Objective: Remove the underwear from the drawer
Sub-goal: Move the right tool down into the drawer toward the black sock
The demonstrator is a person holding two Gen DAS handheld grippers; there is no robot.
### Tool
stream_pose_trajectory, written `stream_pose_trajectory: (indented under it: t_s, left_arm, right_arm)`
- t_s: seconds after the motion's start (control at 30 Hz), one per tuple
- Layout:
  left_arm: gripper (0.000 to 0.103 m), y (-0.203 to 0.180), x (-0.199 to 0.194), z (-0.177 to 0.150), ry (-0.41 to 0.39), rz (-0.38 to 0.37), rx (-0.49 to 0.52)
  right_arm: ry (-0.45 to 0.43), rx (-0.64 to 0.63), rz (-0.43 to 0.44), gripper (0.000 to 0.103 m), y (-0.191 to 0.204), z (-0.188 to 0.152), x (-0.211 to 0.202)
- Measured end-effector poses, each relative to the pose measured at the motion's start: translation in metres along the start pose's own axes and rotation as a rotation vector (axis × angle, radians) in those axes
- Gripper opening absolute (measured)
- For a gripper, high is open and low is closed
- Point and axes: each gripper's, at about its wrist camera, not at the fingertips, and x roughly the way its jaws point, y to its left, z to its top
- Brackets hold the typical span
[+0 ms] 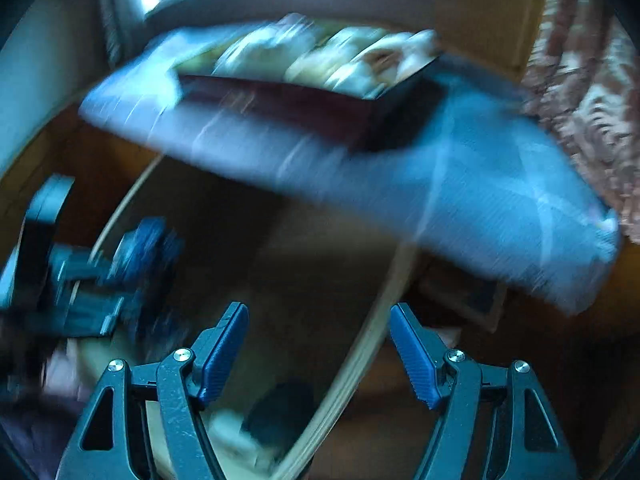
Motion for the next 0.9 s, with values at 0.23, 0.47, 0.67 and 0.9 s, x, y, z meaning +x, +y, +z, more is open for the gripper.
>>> stream_pose_trajectory:
  t_s: [0.23,0.47,0.67,0.9]
  left_arm:
    - [0.036,-0.007,0.035,0.015,0.074,0.034,0.04]
    - [0.036,-0.001,0.043,0.022,0.08,0.034,0.018]
    - [0.036,0.005,0.04,0.023,0.06,0.013,-0.001]
    - [0.036,0.006,0.036,0.028,0.034,-0.009,-0.004]
  right_arm:
    - [0.232,-0.233,0.102,0.05,0.064,-0.042,0.038]
    - [0.369,-0.294,0.119,0.04,0.081,-0.061,0.072]
    - [0.341,-0.247,0.12,0.04,0.076,-0.067,0.064]
    - [0.291,-0.201,0.12,0.04,0.077,-0.075,0.057]
